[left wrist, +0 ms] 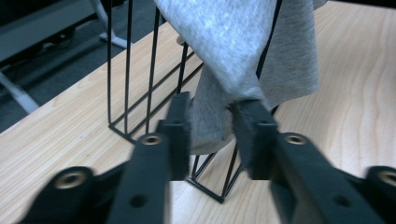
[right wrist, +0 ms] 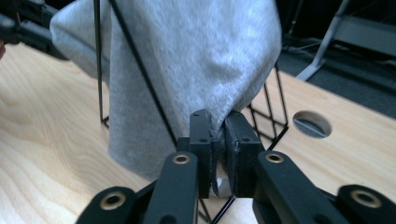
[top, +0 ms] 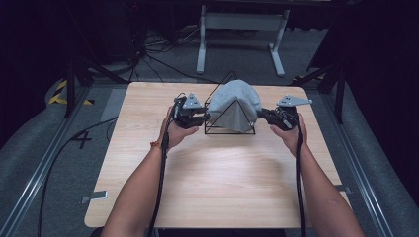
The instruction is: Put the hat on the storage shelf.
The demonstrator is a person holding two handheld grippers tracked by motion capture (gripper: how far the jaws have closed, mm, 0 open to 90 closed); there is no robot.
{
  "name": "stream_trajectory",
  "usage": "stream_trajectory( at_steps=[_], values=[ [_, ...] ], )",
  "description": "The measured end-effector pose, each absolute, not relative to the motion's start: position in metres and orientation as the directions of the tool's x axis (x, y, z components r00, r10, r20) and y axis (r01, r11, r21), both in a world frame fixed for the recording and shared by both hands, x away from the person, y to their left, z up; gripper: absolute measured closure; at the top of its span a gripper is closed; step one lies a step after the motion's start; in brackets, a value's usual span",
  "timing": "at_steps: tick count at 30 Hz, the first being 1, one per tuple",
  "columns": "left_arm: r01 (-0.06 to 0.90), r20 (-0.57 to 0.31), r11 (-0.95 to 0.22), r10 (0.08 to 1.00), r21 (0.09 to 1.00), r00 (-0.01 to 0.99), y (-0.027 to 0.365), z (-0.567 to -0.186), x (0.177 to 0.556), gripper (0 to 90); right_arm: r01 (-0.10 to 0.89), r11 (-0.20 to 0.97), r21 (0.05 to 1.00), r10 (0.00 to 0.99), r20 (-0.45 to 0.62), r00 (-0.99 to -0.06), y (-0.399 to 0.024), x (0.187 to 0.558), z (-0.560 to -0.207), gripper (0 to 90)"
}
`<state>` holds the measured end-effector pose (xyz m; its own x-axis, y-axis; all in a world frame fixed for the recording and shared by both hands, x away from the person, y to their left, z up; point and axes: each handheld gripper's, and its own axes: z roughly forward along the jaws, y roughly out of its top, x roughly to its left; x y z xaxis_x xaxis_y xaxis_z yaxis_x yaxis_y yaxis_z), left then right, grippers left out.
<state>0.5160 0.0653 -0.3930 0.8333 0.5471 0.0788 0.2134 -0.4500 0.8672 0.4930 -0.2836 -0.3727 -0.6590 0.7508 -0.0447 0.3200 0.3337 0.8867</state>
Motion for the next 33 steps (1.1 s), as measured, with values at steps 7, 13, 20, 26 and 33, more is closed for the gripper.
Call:
stream_trajectory(
  at_steps=[7, 13, 20, 26, 33],
  values=[
    [0.256, 0.014, -0.429, 0.533, 0.866, 0.846, 0.061, -0.392, 0.524, 53.4, 0.306, 0.32, 0.897, 0.735, -0.031, -0.677, -0.285, 0.49, -0.367, 75.7],
    [0.249, 0.03, -0.451, 0.526, 0.857, 0.85, 0.064, -0.392, 0.522, 49.8, 0.323, 0.308, 0.895, 0.737, -0.01, -0.676, -0.292, 0.489, -0.371, 57.1],
    [0.267, 0.006, -0.443, 0.524, 0.856, 0.851, 0.069, -0.394, 0.523, 50.0, 0.363, 0.337, 0.868, 0.735, -0.002, -0.678, -0.295, 0.491, -0.381, 48.9],
    [0.264, 0.057, -0.515, 0.525, 0.816, 0.849, 0.049, -0.395, 0.531, 57.1, 0.402, 0.348, 0.847, 0.747, 0.008, -0.665, -0.289, 0.499, -0.391, 46.8],
    [0.272, 0.05, -0.513, 0.529, 0.814, 0.847, 0.043, -0.398, 0.538, 79.6, 0.415, 0.372, 0.83, 0.755, -0.01, -0.656, -0.277, 0.505, -0.4, 70.2]
  ],
)
